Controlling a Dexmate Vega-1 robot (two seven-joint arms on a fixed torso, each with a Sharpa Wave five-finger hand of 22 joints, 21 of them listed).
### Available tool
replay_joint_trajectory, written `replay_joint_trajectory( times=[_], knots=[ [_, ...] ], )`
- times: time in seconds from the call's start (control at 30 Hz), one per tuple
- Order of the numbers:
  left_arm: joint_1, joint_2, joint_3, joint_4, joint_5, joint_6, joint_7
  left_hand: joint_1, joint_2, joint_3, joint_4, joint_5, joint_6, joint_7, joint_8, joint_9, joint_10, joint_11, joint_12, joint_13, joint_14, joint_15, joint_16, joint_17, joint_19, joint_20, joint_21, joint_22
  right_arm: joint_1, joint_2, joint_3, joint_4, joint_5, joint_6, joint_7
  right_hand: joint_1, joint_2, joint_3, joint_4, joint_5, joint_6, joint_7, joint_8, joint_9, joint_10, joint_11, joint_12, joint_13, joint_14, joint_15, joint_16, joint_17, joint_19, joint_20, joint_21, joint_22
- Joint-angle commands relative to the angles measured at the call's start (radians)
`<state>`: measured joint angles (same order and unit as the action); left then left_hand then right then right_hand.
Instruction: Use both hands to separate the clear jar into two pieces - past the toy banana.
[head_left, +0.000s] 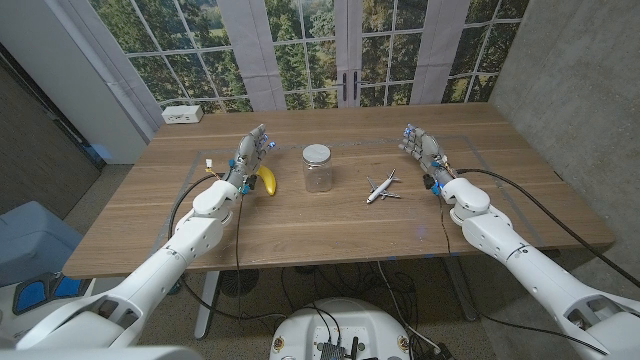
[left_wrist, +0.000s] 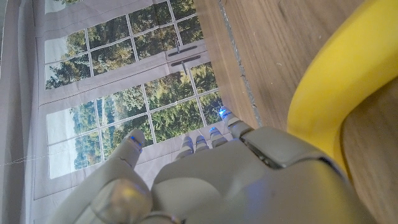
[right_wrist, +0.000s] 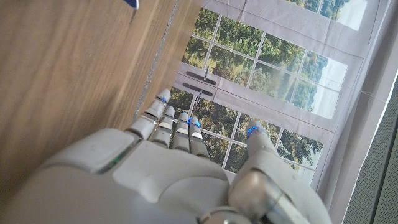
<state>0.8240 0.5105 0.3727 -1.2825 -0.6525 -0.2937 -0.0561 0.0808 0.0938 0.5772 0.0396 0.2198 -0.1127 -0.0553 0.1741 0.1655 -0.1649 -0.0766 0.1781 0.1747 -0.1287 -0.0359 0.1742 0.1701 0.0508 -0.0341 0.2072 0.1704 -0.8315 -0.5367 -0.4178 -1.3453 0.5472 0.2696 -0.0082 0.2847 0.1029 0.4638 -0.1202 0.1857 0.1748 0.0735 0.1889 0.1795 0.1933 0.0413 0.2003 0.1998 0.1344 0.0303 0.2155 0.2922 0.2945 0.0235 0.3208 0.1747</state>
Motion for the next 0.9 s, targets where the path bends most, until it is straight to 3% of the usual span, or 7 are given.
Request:
replay_joint_trajectory(
  times=[0.03, 0.3, 0.9],
  knots=[
    [-0.002, 0.004, 0.001, 0.002, -0.004, 0.003, -0.013, -0.003, 0.050, 0.005, 0.000, 0.006, -0.004, 0.003, 0.006, 0.004, -0.001, 0.006, 0.010, 0.001, -0.003, -0.037, 0.006, 0.004, 0.014, -0.016, 0.006, 0.002, 0.004, -0.019, -0.036, -0.035, -0.063, 0.014, 0.011, 0.019, -0.003, 0.003, -0.013, 0.002, 0.010, 0.004, 0.008, 0.002, 0.015, 0.001, 0.007, 0.002, 0.008, -0.003, 0.009, 0.001, 0.008, 0.007, -0.001, 0.005],
    [0.002, 0.007, 0.000, -0.001, -0.007, 0.002, -0.016, -0.004, 0.048, 0.006, -0.002, 0.006, 0.000, 0.003, 0.007, 0.004, 0.004, 0.005, 0.012, 0.001, 0.002, -0.035, 0.007, 0.003, 0.020, -0.014, 0.006, 0.003, 0.006, -0.022, -0.056, -0.048, -0.096, 0.033, 0.026, 0.043, -0.014, 0.005, -0.039, 0.006, 0.032, 0.016, 0.015, 0.003, 0.041, 0.012, 0.014, 0.003, 0.023, -0.015, 0.014, -0.005, 0.042, -0.026, 0.004, 0.005],
    [0.007, 0.012, -0.003, -0.005, -0.011, 0.004, -0.020, -0.008, 0.045, 0.007, -0.004, 0.007, 0.003, 0.006, 0.008, 0.004, 0.007, 0.007, 0.013, 0.001, 0.006, -0.033, 0.007, 0.003, 0.025, -0.012, 0.004, 0.003, 0.032, -0.015, -0.105, -0.055, -0.157, 0.038, 0.059, 0.070, -0.019, 0.010, -0.053, 0.011, 0.034, 0.019, 0.014, 0.004, 0.042, 0.012, 0.011, 0.004, 0.025, -0.018, 0.013, -0.012, 0.049, -0.027, -0.002, 0.004]
  ],
)
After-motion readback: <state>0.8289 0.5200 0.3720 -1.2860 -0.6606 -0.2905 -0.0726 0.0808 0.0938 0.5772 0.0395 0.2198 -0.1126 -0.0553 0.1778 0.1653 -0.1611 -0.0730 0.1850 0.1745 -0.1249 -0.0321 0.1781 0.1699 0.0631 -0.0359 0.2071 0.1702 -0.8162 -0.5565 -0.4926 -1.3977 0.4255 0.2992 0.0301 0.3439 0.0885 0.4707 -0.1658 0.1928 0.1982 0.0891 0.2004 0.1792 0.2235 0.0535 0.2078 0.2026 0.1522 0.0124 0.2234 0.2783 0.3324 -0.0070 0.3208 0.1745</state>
